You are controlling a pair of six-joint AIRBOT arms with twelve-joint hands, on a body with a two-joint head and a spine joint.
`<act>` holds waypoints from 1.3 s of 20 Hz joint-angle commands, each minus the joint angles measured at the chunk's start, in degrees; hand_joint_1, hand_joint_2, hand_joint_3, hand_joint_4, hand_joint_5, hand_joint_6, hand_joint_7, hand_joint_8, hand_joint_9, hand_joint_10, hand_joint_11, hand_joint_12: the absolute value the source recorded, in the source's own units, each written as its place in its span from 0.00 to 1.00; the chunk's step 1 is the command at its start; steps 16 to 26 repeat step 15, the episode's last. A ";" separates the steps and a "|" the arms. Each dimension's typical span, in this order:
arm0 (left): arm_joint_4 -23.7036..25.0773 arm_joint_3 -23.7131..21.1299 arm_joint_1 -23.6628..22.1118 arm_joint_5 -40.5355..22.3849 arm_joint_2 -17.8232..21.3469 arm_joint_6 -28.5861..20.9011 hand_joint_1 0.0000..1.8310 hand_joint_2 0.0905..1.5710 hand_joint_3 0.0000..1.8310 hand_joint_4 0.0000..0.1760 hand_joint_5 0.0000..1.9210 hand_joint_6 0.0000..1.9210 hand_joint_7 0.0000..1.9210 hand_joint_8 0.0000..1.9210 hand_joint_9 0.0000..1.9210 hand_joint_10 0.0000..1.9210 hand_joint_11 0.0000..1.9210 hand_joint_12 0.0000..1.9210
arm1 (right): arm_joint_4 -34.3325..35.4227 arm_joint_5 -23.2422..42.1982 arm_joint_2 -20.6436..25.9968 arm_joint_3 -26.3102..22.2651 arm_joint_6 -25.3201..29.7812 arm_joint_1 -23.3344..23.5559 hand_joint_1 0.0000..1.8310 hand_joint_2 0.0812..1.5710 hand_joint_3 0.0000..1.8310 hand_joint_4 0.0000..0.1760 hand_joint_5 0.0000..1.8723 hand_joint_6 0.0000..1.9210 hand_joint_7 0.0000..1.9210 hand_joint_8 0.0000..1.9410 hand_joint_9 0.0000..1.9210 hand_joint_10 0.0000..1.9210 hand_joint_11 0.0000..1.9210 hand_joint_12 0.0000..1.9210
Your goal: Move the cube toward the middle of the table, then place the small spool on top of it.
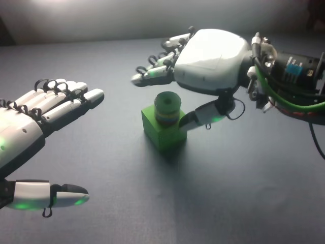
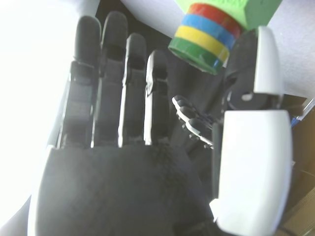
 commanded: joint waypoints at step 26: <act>-6.34 -0.76 4.48 -29.54 -0.23 -4.54 0.36 0.66 0.00 0.49 0.00 0.00 0.01 0.01 0.04 0.02 0.03 0.24 | 33.08 61.27 24.33 -18.29 -0.05 -29.20 0.41 0.70 0.00 0.42 0.07 0.00 0.12 0.01 0.14 0.01 0.04 0.19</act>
